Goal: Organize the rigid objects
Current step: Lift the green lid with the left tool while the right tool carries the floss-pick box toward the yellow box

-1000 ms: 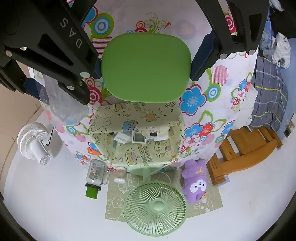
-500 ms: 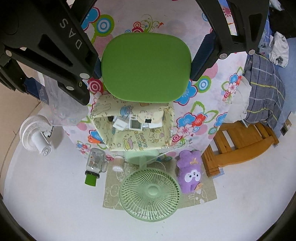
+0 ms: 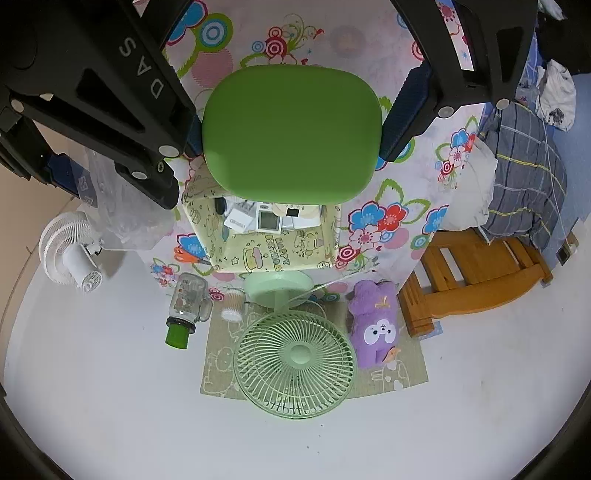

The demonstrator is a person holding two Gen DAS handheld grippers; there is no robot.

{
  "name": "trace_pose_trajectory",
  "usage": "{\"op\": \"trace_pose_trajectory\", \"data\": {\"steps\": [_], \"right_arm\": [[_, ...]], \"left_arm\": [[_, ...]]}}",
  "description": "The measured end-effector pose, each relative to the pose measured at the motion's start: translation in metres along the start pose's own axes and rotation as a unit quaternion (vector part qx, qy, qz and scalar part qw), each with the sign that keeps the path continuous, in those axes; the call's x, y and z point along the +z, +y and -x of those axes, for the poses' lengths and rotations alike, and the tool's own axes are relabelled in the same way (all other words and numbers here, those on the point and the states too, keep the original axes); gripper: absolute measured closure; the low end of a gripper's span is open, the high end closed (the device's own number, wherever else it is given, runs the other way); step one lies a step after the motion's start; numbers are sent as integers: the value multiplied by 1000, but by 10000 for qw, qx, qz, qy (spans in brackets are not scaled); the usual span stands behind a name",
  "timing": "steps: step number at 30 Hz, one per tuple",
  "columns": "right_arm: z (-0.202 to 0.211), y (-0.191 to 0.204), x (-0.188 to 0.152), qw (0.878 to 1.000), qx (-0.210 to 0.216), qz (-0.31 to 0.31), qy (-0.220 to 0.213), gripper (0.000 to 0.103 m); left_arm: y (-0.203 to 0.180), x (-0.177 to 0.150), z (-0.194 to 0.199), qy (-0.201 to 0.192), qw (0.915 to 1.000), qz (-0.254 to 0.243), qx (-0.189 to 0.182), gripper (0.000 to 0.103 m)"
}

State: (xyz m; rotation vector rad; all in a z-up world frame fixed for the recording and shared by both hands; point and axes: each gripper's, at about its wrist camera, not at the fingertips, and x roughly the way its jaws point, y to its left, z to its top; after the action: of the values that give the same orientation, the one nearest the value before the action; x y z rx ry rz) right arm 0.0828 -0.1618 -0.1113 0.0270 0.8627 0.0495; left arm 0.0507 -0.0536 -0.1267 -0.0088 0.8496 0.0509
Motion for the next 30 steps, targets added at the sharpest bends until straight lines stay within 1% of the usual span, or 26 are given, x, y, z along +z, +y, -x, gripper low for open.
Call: {"op": "trace_pose_trajectory", "data": {"steps": [8,17,30], "right_arm": [[-7,0,18,10000,24,21,18,41],[-23,3,38,9999,95,80,69,41],[-60,4,60,9996,142,106,207,41]], "left_arm": [[1,15,-6,21,10000,43,-28,8],[1,34,-19,16,10000,63,38,8],[0,56,-55,194,9998,15,47,8]]}}
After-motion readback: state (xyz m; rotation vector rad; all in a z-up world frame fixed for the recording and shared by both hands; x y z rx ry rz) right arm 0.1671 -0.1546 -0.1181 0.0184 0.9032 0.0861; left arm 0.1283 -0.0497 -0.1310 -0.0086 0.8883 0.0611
